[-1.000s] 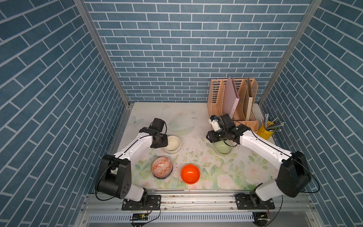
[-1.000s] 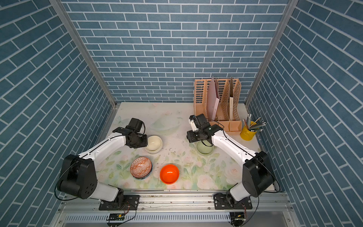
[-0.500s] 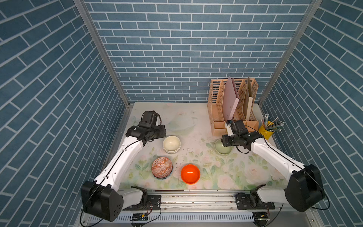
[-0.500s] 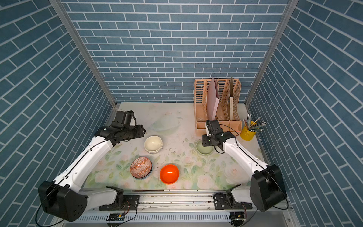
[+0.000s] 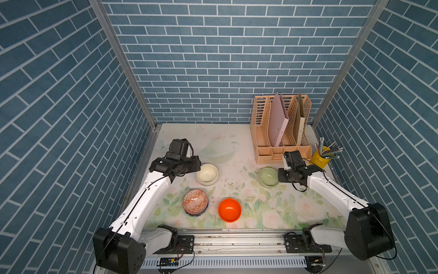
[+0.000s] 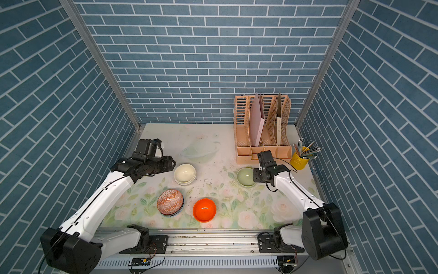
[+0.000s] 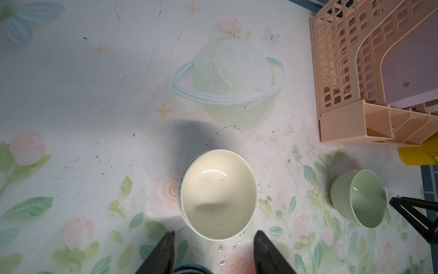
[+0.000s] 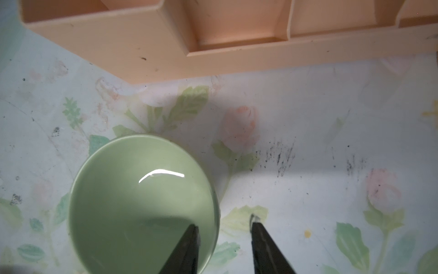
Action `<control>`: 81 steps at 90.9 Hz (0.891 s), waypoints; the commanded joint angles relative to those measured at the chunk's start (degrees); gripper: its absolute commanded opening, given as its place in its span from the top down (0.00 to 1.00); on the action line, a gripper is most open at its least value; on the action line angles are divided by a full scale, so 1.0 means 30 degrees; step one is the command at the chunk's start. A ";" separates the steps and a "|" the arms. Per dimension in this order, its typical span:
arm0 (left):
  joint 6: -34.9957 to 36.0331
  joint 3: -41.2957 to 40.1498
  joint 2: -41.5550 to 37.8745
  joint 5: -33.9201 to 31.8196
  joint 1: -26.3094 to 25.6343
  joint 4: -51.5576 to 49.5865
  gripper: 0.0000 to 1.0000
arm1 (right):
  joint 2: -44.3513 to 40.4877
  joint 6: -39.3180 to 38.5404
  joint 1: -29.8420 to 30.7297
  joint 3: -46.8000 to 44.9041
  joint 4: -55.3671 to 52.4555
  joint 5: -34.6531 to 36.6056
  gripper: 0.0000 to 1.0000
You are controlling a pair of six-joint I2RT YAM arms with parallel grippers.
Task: Stack the bowls
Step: Pick up the bowl from the center of the board.
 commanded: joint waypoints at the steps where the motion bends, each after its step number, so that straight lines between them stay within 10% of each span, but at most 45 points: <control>1: 0.0151 -0.0386 -0.0197 0.0052 -0.0003 0.0103 0.43 | 0.0472 0.0511 -0.0099 -0.0117 0.0680 -0.0416 0.62; 81: 0.0317 -0.0474 0.0294 -0.0611 -0.0003 0.0068 0.43 | 0.2143 0.0244 -0.0511 -0.0256 0.1746 -0.1466 0.83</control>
